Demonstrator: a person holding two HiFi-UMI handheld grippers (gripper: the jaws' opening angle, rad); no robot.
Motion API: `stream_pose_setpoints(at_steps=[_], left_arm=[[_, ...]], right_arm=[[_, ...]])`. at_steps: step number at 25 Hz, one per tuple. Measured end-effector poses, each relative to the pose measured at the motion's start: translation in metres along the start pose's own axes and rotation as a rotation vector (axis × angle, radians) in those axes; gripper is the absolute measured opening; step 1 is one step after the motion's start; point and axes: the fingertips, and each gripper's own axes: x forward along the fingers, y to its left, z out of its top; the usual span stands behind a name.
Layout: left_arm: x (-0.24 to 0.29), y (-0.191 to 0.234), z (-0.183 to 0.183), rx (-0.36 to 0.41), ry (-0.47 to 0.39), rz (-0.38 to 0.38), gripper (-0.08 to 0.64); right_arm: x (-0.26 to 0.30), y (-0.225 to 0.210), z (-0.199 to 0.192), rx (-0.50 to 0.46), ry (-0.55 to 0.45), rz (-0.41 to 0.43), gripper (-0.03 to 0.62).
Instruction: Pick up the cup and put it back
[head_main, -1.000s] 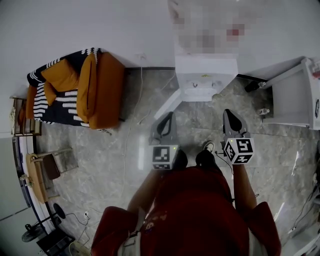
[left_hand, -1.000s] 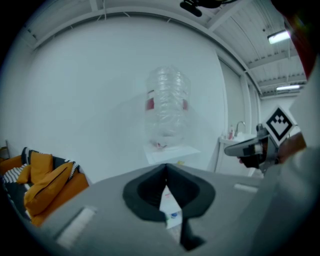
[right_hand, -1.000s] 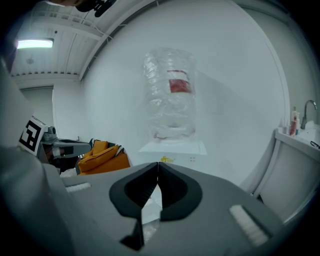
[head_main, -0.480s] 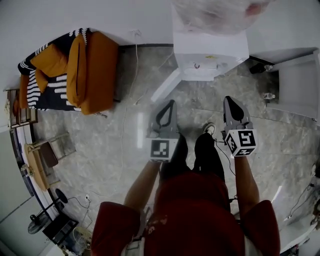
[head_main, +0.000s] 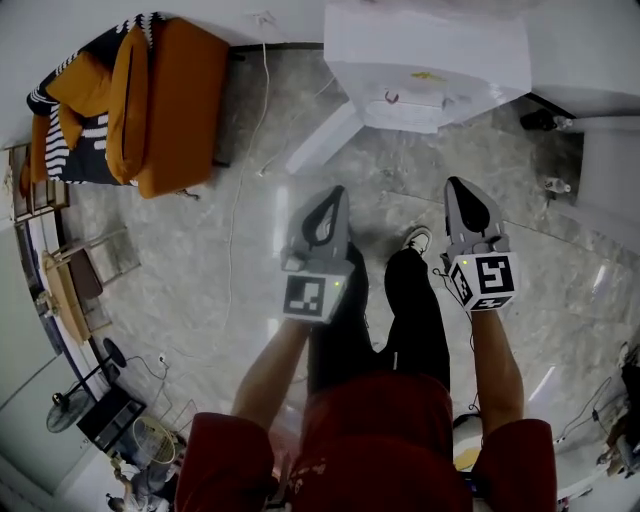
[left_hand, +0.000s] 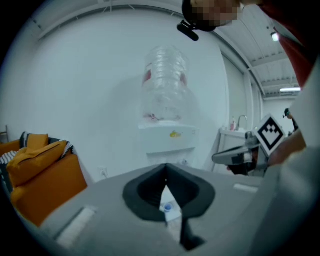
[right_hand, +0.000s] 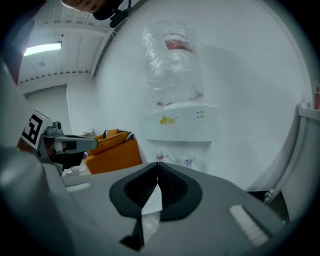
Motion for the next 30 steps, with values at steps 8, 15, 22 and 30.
stream_pose_setpoints(at_steps=[8,15,22,30], left_arm=[[0.037,-0.003,-0.095,0.034,-0.008,-0.081,-0.002],[0.087,0.018,-0.224,0.145,0.004,-0.224,-0.002],[0.16,0.042,-0.363,0.292,-0.067,-0.354,-0.002],[0.233,0.055,-0.476,0.339,-0.15,-0.431,-0.002]], right_arm=[[0.046,-0.024,-0.098,-0.085,-0.004,0.028,0.002],[0.123,-0.033,-0.207,-0.119,0.002,0.01,0.002],[0.212,-0.051,-0.321,-0.052,-0.029,0.055,0.0],[0.287,-0.093,-0.405,-0.206,-0.126,0.003,0.0]])
